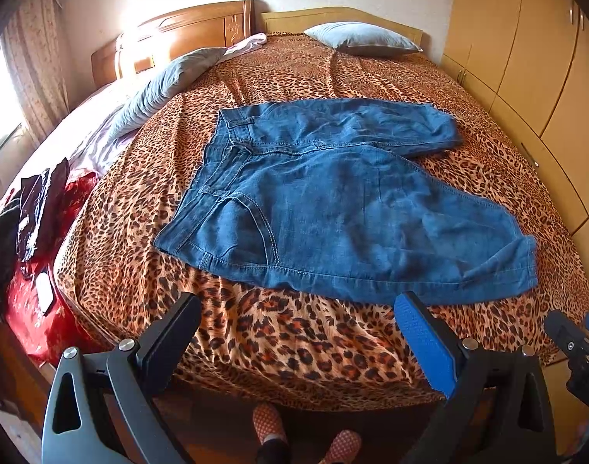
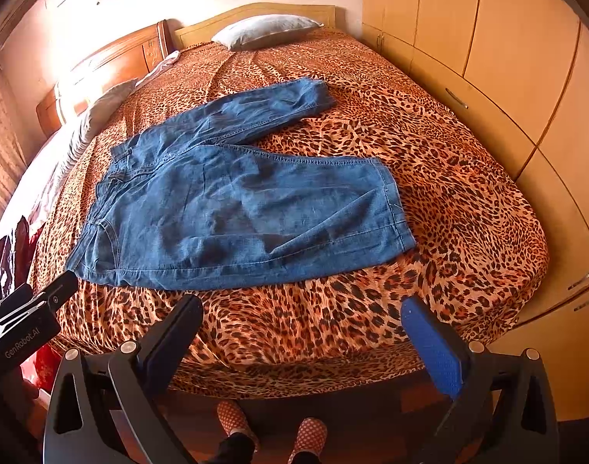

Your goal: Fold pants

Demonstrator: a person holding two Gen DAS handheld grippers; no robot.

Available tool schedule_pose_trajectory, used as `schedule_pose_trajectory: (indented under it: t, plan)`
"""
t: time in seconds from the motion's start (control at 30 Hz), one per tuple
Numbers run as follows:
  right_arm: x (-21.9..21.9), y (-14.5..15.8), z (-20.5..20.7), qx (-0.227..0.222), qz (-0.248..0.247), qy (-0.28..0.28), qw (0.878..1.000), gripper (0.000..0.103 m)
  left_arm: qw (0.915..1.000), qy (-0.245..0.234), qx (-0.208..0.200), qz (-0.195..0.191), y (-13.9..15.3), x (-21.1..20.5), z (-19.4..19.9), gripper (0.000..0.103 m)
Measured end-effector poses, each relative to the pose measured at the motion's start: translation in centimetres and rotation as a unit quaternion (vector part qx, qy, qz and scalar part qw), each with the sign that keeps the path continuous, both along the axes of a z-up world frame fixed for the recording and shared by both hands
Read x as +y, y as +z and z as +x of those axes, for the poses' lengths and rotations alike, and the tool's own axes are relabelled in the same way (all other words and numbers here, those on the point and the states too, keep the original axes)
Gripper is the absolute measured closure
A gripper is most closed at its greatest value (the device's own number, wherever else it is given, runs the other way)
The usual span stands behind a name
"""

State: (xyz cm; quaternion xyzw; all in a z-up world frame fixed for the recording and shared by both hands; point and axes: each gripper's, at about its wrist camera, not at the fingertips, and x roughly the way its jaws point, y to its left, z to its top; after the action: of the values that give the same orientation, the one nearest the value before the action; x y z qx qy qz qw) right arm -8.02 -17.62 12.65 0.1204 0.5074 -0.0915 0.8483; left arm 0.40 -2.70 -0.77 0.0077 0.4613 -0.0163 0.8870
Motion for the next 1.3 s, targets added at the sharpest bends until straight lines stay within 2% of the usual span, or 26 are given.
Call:
schedule_pose_trajectory:
  t: [0.53,0.93,1.07,1.2,1.3]
  plan:
    - [-0.1,0.0,0.0,0.000,0.004,0.007,1.000,0.000,1.0000,0.003,0.004,0.004,0.1,-0.2,0.0,0.002]
    - [-1.3,-1.1,1.0,0.010,0.024,0.022,0.999,0.000,0.9990,0.022,0.027,0.029,-0.8,-0.9,0.7,0.002]
    - [-2.0,-1.8,1.9,0.015,0.029,0.021,0.999,0.000,0.9977,0.024,0.049,0.041,-1.5,-0.5,2.6,0.002]
    - [-2.6,-2.6,2.9,0.030,0.026,-0.001,0.999,0.000,0.9968,0.024,0.073,0.023,-2.4,0.9,5.8,0.002]
    - [-3.0,-2.8,3.3,0.026,0.023,-0.027,0.999,0.000,0.9968,0.007,0.076,0.025,-3.1,1.8,8.1,0.002]
